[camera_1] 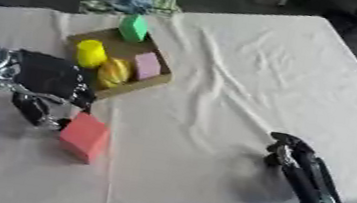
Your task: Pick up objects on the table and place them in the box.
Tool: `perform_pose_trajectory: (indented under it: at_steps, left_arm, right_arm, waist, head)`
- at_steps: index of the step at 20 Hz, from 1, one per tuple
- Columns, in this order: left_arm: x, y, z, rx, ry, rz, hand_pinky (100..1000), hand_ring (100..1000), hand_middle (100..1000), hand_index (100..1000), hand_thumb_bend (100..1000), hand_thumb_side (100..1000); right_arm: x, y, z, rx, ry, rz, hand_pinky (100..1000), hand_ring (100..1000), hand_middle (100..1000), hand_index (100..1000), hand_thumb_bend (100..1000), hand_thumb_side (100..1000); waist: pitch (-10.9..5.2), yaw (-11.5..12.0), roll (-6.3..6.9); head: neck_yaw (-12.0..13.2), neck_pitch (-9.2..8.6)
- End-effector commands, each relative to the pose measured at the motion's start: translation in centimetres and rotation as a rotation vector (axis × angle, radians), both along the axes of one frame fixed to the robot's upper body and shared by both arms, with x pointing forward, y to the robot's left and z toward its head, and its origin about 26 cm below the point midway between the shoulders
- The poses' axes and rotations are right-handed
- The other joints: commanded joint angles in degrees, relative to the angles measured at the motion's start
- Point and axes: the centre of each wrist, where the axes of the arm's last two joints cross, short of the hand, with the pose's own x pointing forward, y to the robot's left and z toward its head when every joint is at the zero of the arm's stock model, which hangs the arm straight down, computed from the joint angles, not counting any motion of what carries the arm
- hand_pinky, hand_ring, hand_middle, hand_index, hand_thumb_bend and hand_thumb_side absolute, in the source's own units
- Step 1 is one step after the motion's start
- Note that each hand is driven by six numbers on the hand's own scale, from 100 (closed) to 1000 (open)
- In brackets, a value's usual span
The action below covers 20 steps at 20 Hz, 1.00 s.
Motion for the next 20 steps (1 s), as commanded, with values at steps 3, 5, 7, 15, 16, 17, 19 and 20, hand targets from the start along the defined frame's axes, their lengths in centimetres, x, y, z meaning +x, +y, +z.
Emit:
perform_pose_trajectory:
  at_steps: [3, 5, 7, 15, 16, 17, 19, 20]
  left_arm:
    - [-0.2, 0.4, 3.3, 0.179, -0.010, 0.041, 823, 786, 802, 900, 395, 634]
    - [-0.2, 0.5, 4.0, 0.268, -0.031, 0.078, 850, 822, 851, 932, 477, 763]
    - [-0.1, 0.8, 4.4, 0.305, -0.051, 0.116, 866, 840, 878, 945, 523, 928]
    - [-0.1, 0.4, 4.0, 0.281, 0.026, 0.133, 867, 834, 877, 953, 453, 1000]
    - [-0.1, 0.2, 4.1, 0.291, 0.036, 0.126, 867, 834, 877, 953, 455, 1000]
    - [-0.3, -0.1, 4.2, 0.302, 0.045, 0.119, 865, 833, 873, 952, 470, 1000]
    - [-0.7, -0.7, 4.4, 0.332, 0.052, 0.095, 861, 831, 868, 949, 511, 1000]
    - [-0.9, -1.0, 4.5, 0.349, 0.051, 0.080, 857, 828, 865, 947, 527, 1000]
  right_arm:
    - [0.2, -0.5, 0.6, -0.018, -0.016, -0.003, 526, 517, 530, 748, 100, 668]
    - [0.2, -0.5, 0.6, -0.018, -0.016, -0.003, 526, 517, 530, 748, 100, 669]
    - [0.2, -0.5, 0.6, -0.019, -0.016, -0.004, 526, 517, 530, 748, 100, 668]
    - [0.2, -0.5, 0.6, -0.019, -0.016, -0.005, 526, 517, 529, 748, 100, 667]
    - [0.2, -0.5, 0.6, -0.019, -0.016, -0.005, 526, 517, 529, 748, 100, 667]
    - [0.2, -0.5, 0.6, -0.020, -0.016, -0.005, 526, 517, 529, 748, 100, 669]
    - [0.3, -0.5, 0.6, -0.021, -0.015, -0.004, 526, 517, 529, 748, 100, 668]
    - [0.3, -0.5, 0.6, -0.021, -0.015, -0.004, 526, 517, 529, 748, 100, 668]
  waist:
    - [-1.38, 0.00, -0.37]
    - [-1.40, 0.03, -0.28]
    - [-1.39, 0.07, -0.24]
    - [-1.40, -0.04, -0.33]
    - [-1.39, -0.05, -0.31]
    - [-1.39, -0.07, -0.29]
    - [-1.38, -0.09, -0.23]
    - [-1.38, -0.10, -0.20]
  head:
    - [-0.12, -0.20]
    - [-0.21, -0.20]
    - [-0.35, -0.20]
    - [-0.28, -0.20]
    - [-0.26, -0.20]
    - [-0.24, -0.20]
    - [-0.24, -0.20]
    - [-0.25, -0.20]
